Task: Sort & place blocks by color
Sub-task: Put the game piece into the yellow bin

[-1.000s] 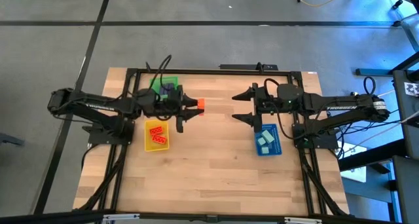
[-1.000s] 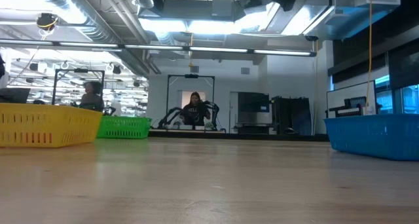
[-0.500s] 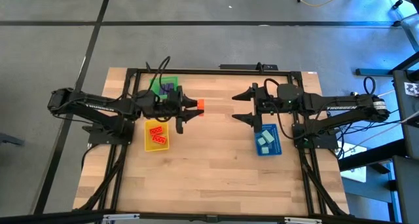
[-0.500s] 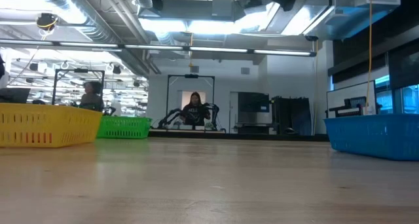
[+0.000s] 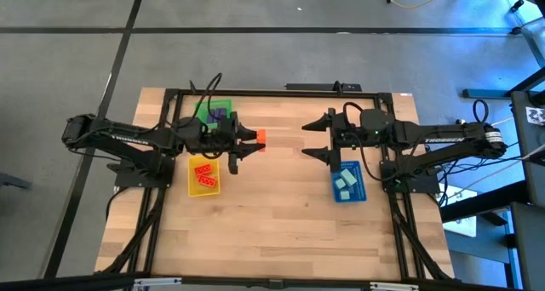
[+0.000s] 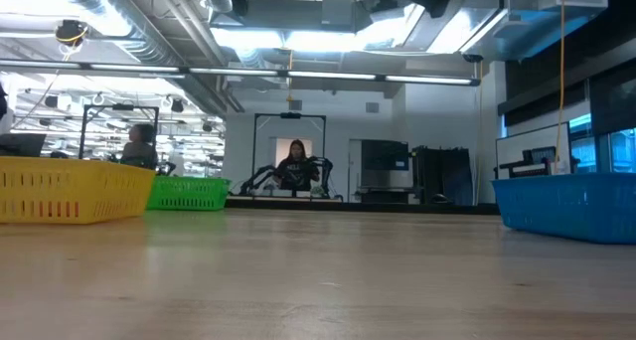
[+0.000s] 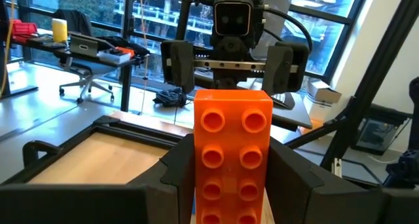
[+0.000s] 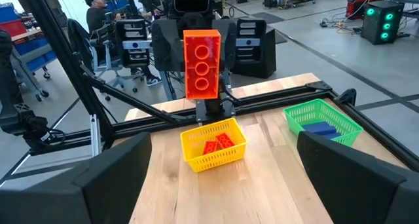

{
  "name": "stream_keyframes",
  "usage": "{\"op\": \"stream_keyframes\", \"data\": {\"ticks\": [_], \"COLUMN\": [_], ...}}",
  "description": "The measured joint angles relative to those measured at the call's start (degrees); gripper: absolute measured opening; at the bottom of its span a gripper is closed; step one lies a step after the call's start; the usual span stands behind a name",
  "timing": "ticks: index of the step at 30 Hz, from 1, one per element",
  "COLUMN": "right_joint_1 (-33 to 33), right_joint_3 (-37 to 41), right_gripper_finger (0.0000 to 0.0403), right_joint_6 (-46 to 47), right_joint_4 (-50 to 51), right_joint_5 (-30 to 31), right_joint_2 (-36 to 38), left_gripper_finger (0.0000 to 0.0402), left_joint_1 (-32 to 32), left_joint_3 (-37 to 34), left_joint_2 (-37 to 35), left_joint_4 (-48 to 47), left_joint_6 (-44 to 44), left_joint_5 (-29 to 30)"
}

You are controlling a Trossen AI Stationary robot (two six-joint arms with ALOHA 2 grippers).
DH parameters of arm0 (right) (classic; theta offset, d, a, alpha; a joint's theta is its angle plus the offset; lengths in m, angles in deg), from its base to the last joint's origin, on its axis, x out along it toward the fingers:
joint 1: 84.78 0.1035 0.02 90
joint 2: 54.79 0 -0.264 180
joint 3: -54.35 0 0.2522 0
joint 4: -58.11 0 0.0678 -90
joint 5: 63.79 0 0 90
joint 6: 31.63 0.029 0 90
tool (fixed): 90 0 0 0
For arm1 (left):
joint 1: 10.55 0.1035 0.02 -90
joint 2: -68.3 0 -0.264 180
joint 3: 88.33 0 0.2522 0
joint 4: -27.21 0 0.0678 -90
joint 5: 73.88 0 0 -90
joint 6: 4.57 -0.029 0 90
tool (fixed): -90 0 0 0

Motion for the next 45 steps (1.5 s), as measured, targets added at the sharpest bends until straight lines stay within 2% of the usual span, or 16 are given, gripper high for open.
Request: {"op": "stream_keyframes", "data": {"ticks": [13,16,18,20,22,26,27,31,36,38,40,45], "right_joint_1": [0.0,0.0,0.0,0.02,0.02,0.0,0.0,0.02,0.02,0.02,0.02,0.02], "right_joint_3": [0.0,0.0,0.0,0.0,0.0,0.11,0.63,8.21,22.05,24.88,25.22,24.44], "right_gripper_finger": [0.0385,0.0368,0.0337,0.0285,0.0217,0.0056,0.0029,0.0009,0.0003,0.0002,0.0002,0.0001], "right_joint_6": [0.74,2.33,2.96,3.0,2.46,1.51,1.43,5.65,15.67,18.27,18.79,18.07], "right_joint_4": [0.0,0.13,1.41,4.38,8.57,16.37,17.13,13.69,-1.52,-5.59,-5.97,-5.97], "right_joint_5": [0.13,0.11,0.15,1.46,3.64,5.62,5.61,5.57,5.56,5.56,5.62,6.58], "right_joint_2": [0.0,0.0,0.04,0.36,1.28,4.18,5.13,10.94,18.58,20.12,20.72,19.94], "left_gripper_finger": [0.0129,0.0129,0.0129,0.0129,0.0129,0.0129,0.0129,0.0129,0.0129,0.0129,0.0129,0.0129], "left_joint_1": [0.0,0.0,0.0,0.02,0.04,0.04,0.04,0.04,0.04,-0.25,-1.14,-6.26], "left_joint_3": [0.02,0.02,0.02,0.1,0.11,0.12,0.04,0.09,0.07,0.07,0.07,0.04], "left_joint_2": [0.0,0.0,-0.51,-1.03,-2.13,-4.22,-4.84,-6.45,-6.95,-7.07,-7.92,-9.26], "left_joint_4": [-0.4,-1.05,-1.84,-2.22,-4.57,-7.9,-8.89,-11.63,-14.54,-18.61,-27.06,-59.22], "left_joint_6": [-0.02,-0.02,-0.02,-0.02,-0.04,-0.04,-0.04,-0.04,-0.04,1.07,4.35,14.19], "left_joint_5": [-0.58,-0.61,-0.8,-1.27,-1.53,-1.52,-1.51,-0.42,-0.57,-1.96,-2.24,-0.89]}}
